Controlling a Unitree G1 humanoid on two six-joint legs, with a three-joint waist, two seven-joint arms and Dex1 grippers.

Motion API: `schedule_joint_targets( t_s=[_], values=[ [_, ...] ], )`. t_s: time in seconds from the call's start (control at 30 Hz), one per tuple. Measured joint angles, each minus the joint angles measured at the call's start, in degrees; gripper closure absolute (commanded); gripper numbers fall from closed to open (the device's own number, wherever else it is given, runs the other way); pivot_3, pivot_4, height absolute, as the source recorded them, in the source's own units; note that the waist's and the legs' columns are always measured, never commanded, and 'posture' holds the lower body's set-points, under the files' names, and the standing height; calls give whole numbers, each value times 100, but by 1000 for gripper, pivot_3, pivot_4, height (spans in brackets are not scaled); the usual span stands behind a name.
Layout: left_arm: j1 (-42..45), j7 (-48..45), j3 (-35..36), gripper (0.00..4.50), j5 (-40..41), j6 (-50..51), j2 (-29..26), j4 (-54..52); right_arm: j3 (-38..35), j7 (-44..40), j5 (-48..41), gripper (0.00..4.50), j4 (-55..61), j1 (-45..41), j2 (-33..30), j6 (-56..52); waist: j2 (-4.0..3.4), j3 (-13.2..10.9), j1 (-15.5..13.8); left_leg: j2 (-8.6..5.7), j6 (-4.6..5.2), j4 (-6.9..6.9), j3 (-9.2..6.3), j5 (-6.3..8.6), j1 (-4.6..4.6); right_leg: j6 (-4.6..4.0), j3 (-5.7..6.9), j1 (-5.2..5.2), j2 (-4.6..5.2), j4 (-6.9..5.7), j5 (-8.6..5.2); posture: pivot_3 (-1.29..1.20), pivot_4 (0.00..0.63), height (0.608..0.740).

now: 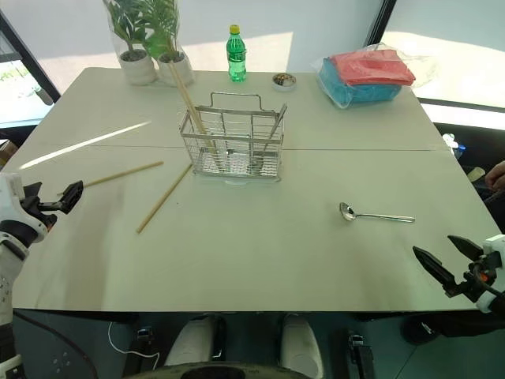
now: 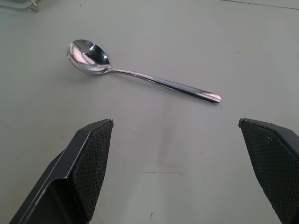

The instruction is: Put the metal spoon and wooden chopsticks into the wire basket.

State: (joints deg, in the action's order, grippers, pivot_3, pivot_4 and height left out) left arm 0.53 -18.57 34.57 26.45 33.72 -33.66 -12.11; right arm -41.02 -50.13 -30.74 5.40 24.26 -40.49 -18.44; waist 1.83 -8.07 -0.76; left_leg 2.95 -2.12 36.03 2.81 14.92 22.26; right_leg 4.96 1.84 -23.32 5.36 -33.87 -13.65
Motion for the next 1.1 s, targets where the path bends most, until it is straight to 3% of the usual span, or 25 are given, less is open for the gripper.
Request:
schedule_joint_targets(
  t_s=[0.67,0.9,1.1],
  values=[
    [182,-92,-133,0,70,232,-115,-124,22,94,32,49,-67,-305,-117,-36,0,0,3,-2,1,4,2,-1,0,0,0,16,-1,-2,0,0,150,723],
    [855,-63,-43,0,975,1099,-151,-514,217,-62,300,49,-454,-994,-842,17,1,1,2,-4,3,10,-1,-2,0,0,0,26,-7,-12,0,0,150,723],
    [1652,-1055,-891,0,1155,1167,-1003,-561,971,-811,662,49,-933,-1959,-1812,372,-6,-1,14,-5,4,10,3,-3,-2,1,-2,28,-13,-12,0,0,150,723]
  ],
)
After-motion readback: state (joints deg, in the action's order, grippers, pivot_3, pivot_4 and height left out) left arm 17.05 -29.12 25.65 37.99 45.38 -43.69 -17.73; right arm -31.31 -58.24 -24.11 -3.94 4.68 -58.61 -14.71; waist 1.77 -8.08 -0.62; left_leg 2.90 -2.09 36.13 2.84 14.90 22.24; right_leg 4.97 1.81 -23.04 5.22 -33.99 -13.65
